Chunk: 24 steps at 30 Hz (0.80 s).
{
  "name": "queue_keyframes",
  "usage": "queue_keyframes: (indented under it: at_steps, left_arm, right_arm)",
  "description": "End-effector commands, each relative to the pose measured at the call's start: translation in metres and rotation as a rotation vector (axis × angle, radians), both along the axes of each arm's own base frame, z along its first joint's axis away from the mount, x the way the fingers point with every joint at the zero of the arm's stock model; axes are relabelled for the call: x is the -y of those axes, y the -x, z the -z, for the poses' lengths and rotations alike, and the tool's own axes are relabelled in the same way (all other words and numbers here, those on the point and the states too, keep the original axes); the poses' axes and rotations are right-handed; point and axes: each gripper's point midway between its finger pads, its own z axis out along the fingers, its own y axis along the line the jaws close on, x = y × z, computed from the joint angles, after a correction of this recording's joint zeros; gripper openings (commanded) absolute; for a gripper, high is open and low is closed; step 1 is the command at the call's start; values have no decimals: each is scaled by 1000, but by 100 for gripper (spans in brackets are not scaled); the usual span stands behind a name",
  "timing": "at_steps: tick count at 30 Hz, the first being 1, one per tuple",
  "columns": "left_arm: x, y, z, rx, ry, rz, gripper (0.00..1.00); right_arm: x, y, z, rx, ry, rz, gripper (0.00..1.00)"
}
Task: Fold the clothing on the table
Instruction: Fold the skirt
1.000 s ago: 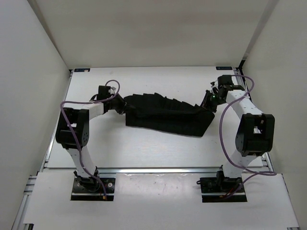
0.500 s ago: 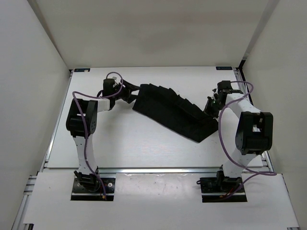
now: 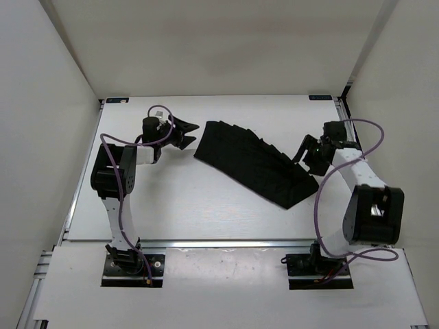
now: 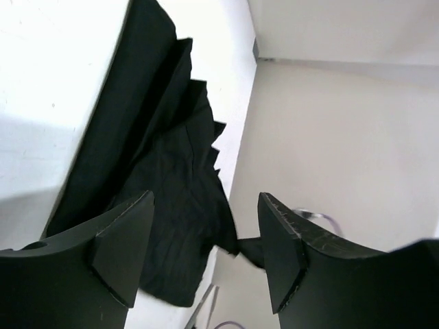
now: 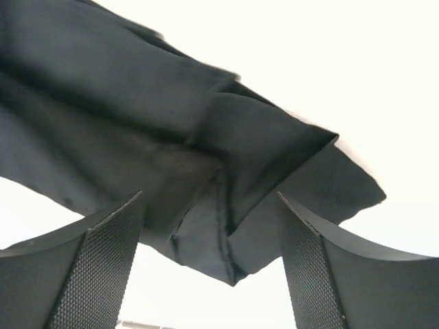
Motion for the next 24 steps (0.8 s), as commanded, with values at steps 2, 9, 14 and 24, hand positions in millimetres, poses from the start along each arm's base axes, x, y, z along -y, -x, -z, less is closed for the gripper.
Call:
queue_keyframes:
  at_steps: [2, 9, 14, 24]
  left_arm:
    - [7, 13, -39, 108, -49, 62, 70]
    - [42, 2, -53, 167, -70, 159, 25]
    - [78, -8, -39, 161, -117, 247, 0]
    - [94, 12, 56, -53, -527, 387, 0]
  right_arm:
    - [7, -34, -66, 281, 89, 26, 80]
    - [-47, 1, -43, 126, 71, -172, 63]
    - [-83, 24, -20, 54, -28, -233, 8]
    - [-78, 45, 21, -79, -78, -204, 6]
